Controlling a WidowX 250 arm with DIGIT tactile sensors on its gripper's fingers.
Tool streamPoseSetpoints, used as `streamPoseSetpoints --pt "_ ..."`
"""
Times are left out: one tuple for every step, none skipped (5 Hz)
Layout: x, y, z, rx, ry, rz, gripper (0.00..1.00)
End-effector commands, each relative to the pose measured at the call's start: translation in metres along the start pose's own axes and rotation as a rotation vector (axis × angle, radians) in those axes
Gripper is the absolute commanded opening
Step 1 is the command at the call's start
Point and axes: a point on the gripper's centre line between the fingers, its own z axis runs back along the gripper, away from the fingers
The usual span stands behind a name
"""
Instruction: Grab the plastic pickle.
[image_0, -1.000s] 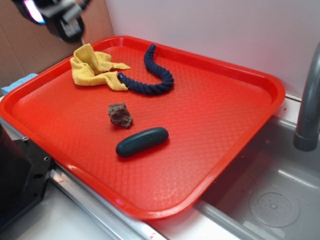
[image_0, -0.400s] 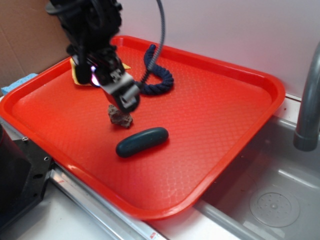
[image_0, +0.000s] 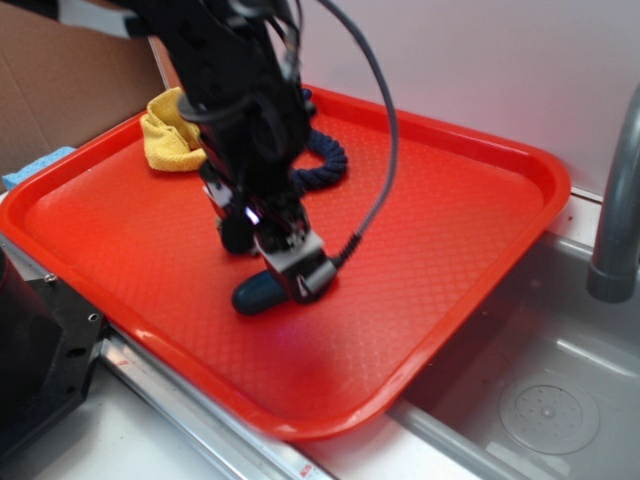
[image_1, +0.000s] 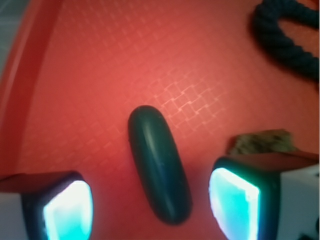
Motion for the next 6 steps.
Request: streamPoseSetpoints --pt "0.006 0.003 -0.025 0.022 0.032 0.001 1.0" --pt "0.007 0.003 -0.029 0.036 0.037 0.014 0.0" --pt "0.007 0.003 -0.03 0.041 0.035 0.016 0.0" --pt "0.007 0.007 -0.02 0.045 0.018 0.034 0.0" --pt "0.01 0.02 0.007 0.084 0.04 0.122 0.0" --pt "0.014 0.042 0.044 0.059 0.006 0.213 0.0"
